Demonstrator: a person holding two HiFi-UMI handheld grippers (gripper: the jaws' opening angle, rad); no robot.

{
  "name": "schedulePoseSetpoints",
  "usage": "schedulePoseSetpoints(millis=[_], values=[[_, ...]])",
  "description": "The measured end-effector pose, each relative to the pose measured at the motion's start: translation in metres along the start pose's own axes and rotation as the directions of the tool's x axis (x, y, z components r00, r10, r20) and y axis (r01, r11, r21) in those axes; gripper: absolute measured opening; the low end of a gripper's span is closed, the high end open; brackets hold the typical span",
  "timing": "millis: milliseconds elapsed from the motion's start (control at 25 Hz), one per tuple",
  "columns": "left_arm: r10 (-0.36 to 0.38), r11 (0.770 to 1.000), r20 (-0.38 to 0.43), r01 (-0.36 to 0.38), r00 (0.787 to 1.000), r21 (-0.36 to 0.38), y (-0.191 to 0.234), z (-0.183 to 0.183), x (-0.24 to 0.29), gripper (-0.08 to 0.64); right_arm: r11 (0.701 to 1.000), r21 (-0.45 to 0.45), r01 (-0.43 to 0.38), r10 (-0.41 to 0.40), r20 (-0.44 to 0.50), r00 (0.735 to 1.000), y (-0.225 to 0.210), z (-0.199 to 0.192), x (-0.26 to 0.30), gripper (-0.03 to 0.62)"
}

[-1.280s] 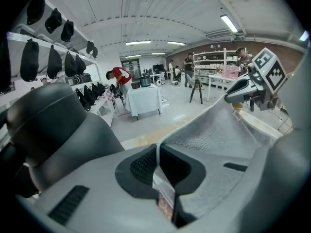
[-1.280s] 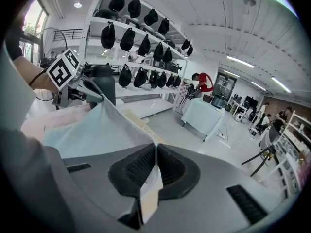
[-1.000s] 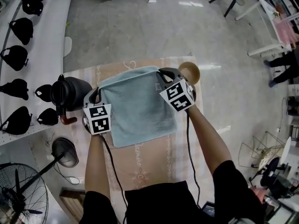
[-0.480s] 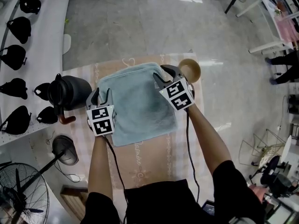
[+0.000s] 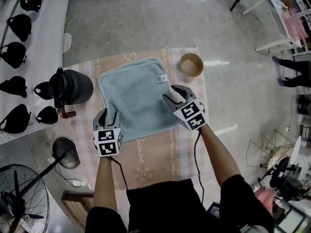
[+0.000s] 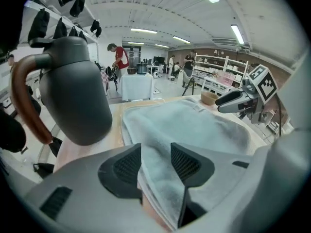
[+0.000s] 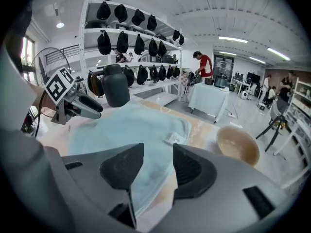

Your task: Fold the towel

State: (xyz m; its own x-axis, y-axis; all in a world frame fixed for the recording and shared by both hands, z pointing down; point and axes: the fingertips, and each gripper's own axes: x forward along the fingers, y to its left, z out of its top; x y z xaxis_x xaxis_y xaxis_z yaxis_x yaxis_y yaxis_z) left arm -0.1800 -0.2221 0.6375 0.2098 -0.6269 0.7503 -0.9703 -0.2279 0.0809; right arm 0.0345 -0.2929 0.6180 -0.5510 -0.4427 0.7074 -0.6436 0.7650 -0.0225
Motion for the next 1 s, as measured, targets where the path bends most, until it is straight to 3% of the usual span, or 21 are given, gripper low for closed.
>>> schedulePoseSetpoints(millis=[400,720,1000], values=[[-0.055,0.998,-0.040,0.054,0.998,-0.029,-0.028,-0.060,-0.049,0.182,0.997,0.080,-0.001,0.006,-0.054,0.999,0.045,-0.069,-0.059,0.183],[-0.031,0.997,-0.066,0.026,0.997,-0.075,-0.046,-0.101,-0.083,0.210,0.996,0.079,-0.033,0.040,-0.097,0.994,0.075,-0.113,-0.083,0.186],[-0.005,0.997,-0.075,0.000,0.997,-0.077,-0.049,-0.125,-0.085,0.219,0.994,0.106,-0.030,0.040,-0.095,0.995,0.078,-0.122,-0.080,0.186]])
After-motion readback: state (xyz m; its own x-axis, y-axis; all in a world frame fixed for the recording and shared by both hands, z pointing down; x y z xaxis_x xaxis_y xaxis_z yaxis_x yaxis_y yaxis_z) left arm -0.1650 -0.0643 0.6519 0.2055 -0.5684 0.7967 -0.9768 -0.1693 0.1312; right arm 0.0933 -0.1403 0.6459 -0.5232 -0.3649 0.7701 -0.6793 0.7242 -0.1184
